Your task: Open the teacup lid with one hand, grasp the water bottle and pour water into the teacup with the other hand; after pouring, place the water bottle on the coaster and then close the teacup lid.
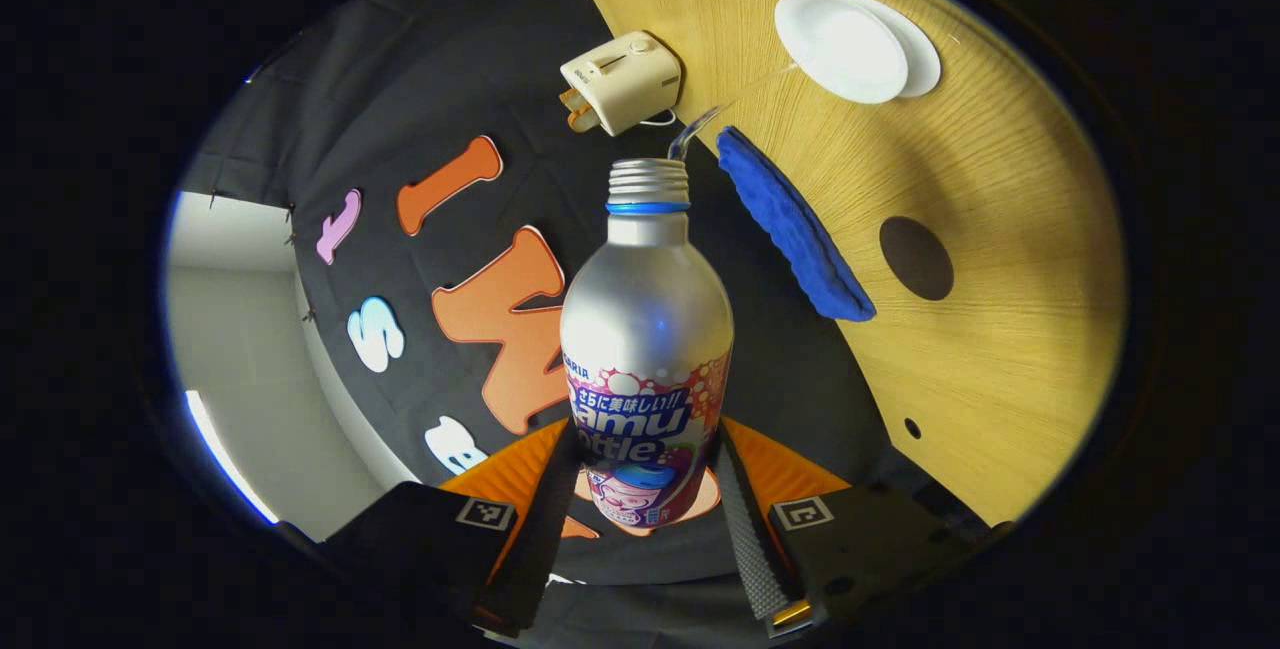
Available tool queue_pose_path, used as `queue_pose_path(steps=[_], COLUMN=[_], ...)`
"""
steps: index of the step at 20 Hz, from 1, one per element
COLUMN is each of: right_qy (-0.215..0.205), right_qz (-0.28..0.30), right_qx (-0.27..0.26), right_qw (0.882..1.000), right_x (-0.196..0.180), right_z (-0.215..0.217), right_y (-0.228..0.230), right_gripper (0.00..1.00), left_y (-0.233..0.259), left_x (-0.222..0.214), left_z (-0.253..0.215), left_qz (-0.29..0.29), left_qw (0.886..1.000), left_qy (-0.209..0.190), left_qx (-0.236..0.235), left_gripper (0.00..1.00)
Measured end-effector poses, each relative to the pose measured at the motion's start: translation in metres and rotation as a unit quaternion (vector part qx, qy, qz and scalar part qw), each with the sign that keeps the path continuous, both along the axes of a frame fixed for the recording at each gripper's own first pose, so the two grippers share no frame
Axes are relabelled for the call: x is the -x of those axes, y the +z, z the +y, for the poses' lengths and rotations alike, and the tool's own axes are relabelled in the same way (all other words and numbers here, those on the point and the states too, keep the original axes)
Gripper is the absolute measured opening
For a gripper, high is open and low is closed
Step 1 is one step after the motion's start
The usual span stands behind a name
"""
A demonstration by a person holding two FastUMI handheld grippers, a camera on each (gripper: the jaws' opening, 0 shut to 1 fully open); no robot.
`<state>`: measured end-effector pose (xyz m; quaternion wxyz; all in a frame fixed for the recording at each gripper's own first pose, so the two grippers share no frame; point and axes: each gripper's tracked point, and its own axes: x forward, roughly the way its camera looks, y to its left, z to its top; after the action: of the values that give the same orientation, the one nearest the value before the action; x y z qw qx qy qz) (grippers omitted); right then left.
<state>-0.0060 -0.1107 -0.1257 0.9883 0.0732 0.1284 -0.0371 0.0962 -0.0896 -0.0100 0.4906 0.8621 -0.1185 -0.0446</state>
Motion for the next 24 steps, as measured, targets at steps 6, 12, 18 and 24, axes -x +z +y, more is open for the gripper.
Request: queue_pose_path(steps=[6,12,18,24], right_qy=[0.010,0.019,0.024,0.024], right_qz=[0.002,0.004,0.007,0.008], right_qx=[0.001,-0.002,-0.002,-0.003], right_qw=[1.000,1.000,1.000,1.000], right_x=[-0.001,0.001,0.001,0.001], right_z=[0.007,0.014,0.018,0.021], right_y=[-0.002,-0.005,-0.006,-0.005], right_gripper=[0.22,0.21,0.21,0.21], left_y=[0.001,-0.028,-0.050,-0.060], left_x=[-0.003,-0.014,-0.015,-0.012], left_z=[-0.006,-0.008,-0.020,-0.036], left_qz=[-0.010,-0.004,0.005,0.007], left_qw=[1.000,0.999,0.998,0.997], left_qy=[-0.015,-0.017,-0.033,-0.049], left_qx=[-0.018,-0.038,-0.051,-0.059], left_gripper=[0.76,0.76,0.76,0.75])
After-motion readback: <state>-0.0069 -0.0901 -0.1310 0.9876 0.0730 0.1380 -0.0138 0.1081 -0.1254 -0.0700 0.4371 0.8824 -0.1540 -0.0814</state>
